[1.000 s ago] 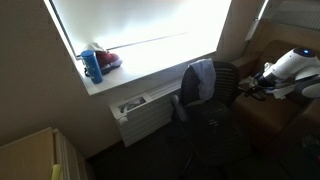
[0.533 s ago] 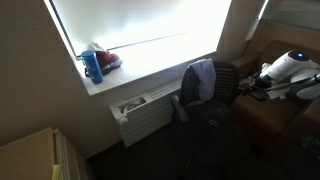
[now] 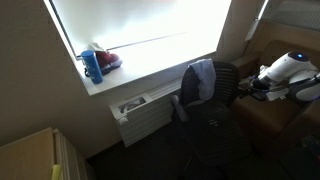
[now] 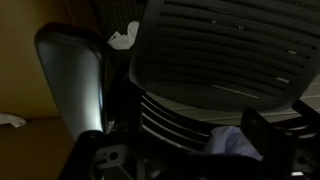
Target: Rotate the black chair
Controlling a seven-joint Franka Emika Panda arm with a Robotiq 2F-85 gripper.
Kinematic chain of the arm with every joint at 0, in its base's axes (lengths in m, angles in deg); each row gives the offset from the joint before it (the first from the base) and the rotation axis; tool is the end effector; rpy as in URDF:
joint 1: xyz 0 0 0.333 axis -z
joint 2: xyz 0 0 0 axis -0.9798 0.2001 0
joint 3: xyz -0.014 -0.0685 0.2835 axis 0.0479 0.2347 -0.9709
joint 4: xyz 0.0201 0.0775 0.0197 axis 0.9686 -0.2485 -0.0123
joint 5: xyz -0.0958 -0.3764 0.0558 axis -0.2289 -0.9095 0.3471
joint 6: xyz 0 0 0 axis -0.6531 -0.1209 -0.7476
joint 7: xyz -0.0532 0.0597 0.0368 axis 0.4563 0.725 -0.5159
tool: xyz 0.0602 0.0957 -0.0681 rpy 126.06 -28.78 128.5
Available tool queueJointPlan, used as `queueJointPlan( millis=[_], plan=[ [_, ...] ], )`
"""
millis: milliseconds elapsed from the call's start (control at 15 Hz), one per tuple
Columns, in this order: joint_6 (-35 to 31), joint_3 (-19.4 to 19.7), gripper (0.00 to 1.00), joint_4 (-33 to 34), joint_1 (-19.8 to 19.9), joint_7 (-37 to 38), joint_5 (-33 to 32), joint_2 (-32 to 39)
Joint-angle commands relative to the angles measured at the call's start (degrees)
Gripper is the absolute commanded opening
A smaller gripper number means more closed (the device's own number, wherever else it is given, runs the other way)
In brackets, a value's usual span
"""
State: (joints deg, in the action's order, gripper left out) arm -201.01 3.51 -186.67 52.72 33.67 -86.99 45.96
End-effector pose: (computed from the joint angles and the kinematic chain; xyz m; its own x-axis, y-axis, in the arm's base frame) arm 0.4831 0.2169 0.0915 0.9113 0.2590 0.3202 0.2682 -0.9632 0.0161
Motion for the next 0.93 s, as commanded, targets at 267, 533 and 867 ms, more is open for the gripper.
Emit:
queueJointPlan(
  millis=[267,533,867],
  plan=[
    [1.77,12.78,1.0,1.08,-12.17,2.66,-1.31,1.87],
    [-0.01,11.75,1.0,0.45,-11.37,1.99,-1.39,0.45],
    [11.22,-1.38,1.0,-0.05,0.05,-1.83,4.81,0.44]
  ],
)
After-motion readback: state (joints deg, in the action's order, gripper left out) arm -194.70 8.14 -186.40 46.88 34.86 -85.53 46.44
